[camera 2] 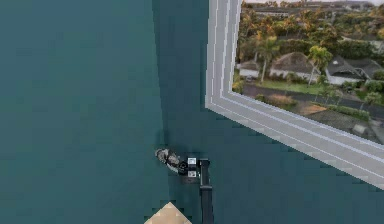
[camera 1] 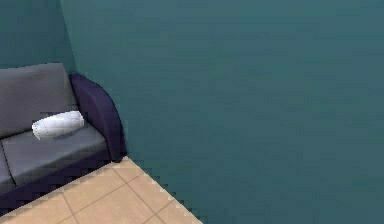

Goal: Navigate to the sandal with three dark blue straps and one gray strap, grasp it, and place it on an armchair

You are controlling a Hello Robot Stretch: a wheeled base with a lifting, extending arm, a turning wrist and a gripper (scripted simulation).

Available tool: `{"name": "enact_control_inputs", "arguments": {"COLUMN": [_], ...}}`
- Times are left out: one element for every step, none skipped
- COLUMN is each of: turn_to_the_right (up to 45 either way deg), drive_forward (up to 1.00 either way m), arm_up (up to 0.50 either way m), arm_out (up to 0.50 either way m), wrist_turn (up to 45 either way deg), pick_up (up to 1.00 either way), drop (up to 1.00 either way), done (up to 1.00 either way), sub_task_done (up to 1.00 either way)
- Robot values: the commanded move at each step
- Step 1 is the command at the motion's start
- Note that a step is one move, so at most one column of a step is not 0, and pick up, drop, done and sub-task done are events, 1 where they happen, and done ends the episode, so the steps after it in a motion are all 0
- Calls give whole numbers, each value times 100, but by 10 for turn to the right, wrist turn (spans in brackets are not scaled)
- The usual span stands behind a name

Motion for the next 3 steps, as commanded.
{"name": "enact_control_inputs", "arguments": {"turn_to_the_right": [0, 0, 0], "drive_forward": [0, 0, 0], "arm_up": [44, 0, 0], "arm_out": [0, 0, 0], "wrist_turn": [0, -450, -450], "pick_up": [0, 0, 0], "drop": [0, 0, 0], "done": [0, 0, 0], "sub_task_done": [0, 0, 0]}}
